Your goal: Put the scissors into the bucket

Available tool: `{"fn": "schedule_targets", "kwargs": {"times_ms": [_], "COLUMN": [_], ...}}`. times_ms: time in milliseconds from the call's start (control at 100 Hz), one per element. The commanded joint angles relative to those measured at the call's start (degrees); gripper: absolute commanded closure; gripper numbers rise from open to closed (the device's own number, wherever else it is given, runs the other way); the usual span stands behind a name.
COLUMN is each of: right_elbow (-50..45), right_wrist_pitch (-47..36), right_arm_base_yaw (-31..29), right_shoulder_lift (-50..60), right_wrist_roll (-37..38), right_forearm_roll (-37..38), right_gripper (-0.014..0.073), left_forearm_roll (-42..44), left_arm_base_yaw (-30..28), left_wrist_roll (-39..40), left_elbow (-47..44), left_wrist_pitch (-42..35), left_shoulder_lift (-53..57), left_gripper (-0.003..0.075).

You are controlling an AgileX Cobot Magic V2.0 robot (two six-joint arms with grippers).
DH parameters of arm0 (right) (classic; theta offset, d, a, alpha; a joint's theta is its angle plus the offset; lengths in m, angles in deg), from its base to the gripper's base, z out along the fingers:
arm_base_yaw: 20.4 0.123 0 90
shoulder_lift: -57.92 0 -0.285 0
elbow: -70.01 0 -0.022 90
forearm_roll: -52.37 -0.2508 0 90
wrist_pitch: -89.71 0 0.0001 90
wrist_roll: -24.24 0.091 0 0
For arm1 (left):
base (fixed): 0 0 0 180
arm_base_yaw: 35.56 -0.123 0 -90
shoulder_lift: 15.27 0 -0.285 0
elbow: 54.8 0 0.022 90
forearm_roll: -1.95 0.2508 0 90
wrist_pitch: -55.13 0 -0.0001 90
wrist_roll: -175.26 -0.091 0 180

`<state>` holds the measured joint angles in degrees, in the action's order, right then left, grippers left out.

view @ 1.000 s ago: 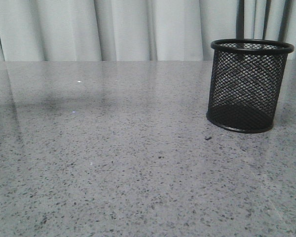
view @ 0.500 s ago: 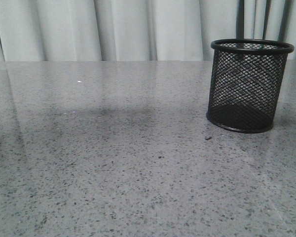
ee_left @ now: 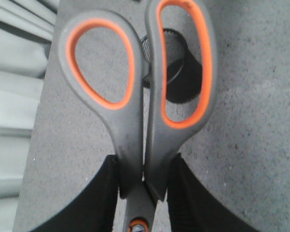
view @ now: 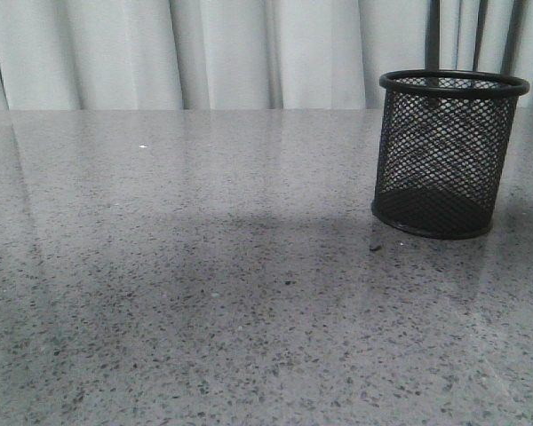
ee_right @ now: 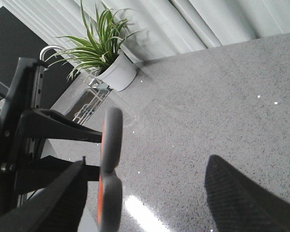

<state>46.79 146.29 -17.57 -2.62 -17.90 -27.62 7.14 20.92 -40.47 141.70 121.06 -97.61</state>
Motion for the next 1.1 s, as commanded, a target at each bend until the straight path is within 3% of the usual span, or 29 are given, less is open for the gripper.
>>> {"fn": "schedule_targets", "kwargs": {"times_ms": [0, 470, 560, 780, 820, 940, 1090], "right_elbow": [1.9, 1.9, 1.9, 1.9, 1.9, 1.9, 1.9], "right_wrist_pitch": [0.4, 1.3, 2.6, 3.3, 3.3, 2.8, 2.5], "right_arm_base_yaw": [-0.2, -0.2, -0.2, -0.2, -0.2, -0.2, -0.2], "right_shoulder_lift": [0.2, -0.4, -1.5, -2.1, -2.1, -2.1, -2.1], "right_wrist_roll": [-0.9, -2.3, -2.3, -3.9, -4.0, -4.1, -4.1], "right_forearm_roll": [-3.7, -3.7, -3.7, -3.7, -3.7, -3.7, -3.7], "right_gripper": [0.0130, 0.0153, 0.0267, 0.0659, 0.0666, 0.0661, 0.0660], "left_forearm_roll": [0.8, 0.4, 0.5, 0.6, 0.6, 0.6, 0.6], "left_arm_base_yaw": [1.7, 3.5, 3.5, 3.5, 3.5, 3.5, 3.5], "left_wrist_roll": [2.6, 4.1, 4.5, 4.5, 4.5, 4.5, 4.6], "left_elbow": [2.0, 2.0, 2.0, 2.0, 2.0, 2.0, 2.0], "left_wrist_pitch": [-6.6, -11.5, -12.0, -11.8, -11.7, -10.5, -10.3], "left_shoulder_lift": [0.9, -2.2, -2.7, -2.8, -2.8, -2.8, -2.8], "left_gripper": [0.0741, 0.0741, 0.0741, 0.0739, 0.0731, 0.0606, 0.0337]}}
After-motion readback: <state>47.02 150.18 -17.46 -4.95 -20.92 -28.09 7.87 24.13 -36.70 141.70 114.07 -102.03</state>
